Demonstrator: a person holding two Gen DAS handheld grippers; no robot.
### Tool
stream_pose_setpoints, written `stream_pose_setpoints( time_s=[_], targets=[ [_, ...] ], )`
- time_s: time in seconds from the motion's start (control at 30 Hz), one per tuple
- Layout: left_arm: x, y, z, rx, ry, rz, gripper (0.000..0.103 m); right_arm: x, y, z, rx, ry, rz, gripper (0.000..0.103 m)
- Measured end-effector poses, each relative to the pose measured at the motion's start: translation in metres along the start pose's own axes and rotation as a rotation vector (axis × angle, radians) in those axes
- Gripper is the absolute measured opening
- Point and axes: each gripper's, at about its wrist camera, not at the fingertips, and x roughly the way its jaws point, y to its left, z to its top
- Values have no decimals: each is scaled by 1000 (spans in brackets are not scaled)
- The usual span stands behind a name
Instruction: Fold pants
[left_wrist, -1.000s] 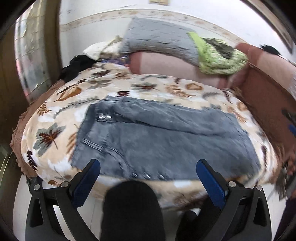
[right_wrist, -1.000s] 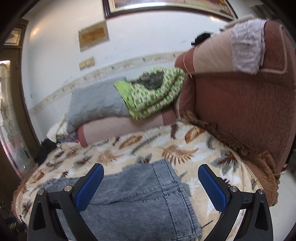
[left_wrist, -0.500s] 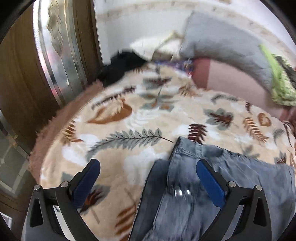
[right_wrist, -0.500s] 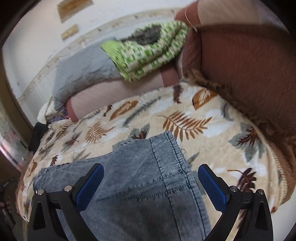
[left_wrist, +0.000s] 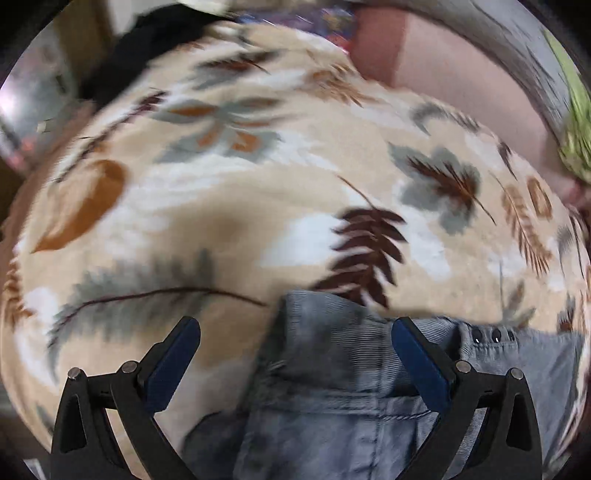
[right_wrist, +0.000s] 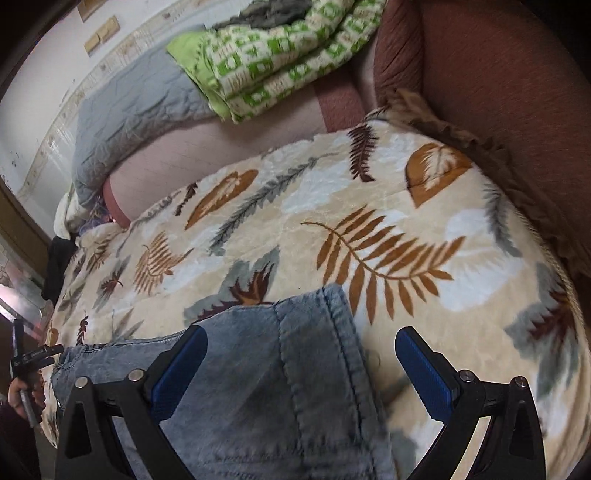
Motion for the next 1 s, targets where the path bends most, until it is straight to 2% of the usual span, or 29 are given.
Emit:
stream_pose_setpoints(
  time_s=[0.03, 0.07, 0.1, 0.2, 0.23, 0.27, 0.3, 0.37, 0.43, 0.47, 0.53, 0.57, 0.6, 0.63, 0.7, 0.87, 1.0],
  targets=[
    [5, -4, 1, 16, 7, -9, 91, 6, -3, 4, 5, 8, 6, 103],
    [11, -9, 1, 37, 20, -28, 75, 13, -8, 8, 15, 17, 22, 103],
    [14, -12, 1, 49, 38, -53, 68, 17, -12, 11, 27, 22, 30, 103],
    [16, -23, 3, 96, 27, -74, 55, 36, -26, 20, 95, 47, 52, 102],
    [16, -25, 3, 110, 24, -92, 41, 43, -29, 21, 120, 55, 78, 102],
    [15, -27, 2, 115, 24, -111, 36, 48, -31, 23, 133, 65, 94, 101],
    [13, -29, 2, 123, 18, -108, 36, 54, -30, 23, 136, 77, 102, 99],
    [11, -33, 0, 151, 5, -104, 28, 68, -25, 23, 116, 122, 110, 94],
    [7, -35, -1, 160, -2, -111, 24, 82, -19, 20, 93, 176, 74, 86],
    [5, -36, 0, 164, -9, -112, 22, 89, -16, 18, 83, 199, 45, 79],
    [4, -37, -2, 173, -18, -109, 21, 91, -8, 17, 40, 182, 14, 75],
    [1, -36, -4, 176, -20, -106, 21, 91, -5, 18, 25, 179, 9, 58],
    [0, -36, -4, 176, -21, -104, 20, 92, -3, 20, 19, 184, -16, 36],
    [-1, -36, -1, 177, -26, -101, 20, 91, -2, 22, 27, 184, -19, 35],
    [-4, -35, 7, 167, -46, -103, 20, 81, 4, 26, -3, 162, -28, 19],
    [-54, -31, 15, 158, -143, -138, 19, 33, 9, 39, 8, 40, 0, 14],
    [-106, -21, 5, 157, -252, -167, 19, -17, 8, 40, 36, -71, 48, 14]
  ],
)
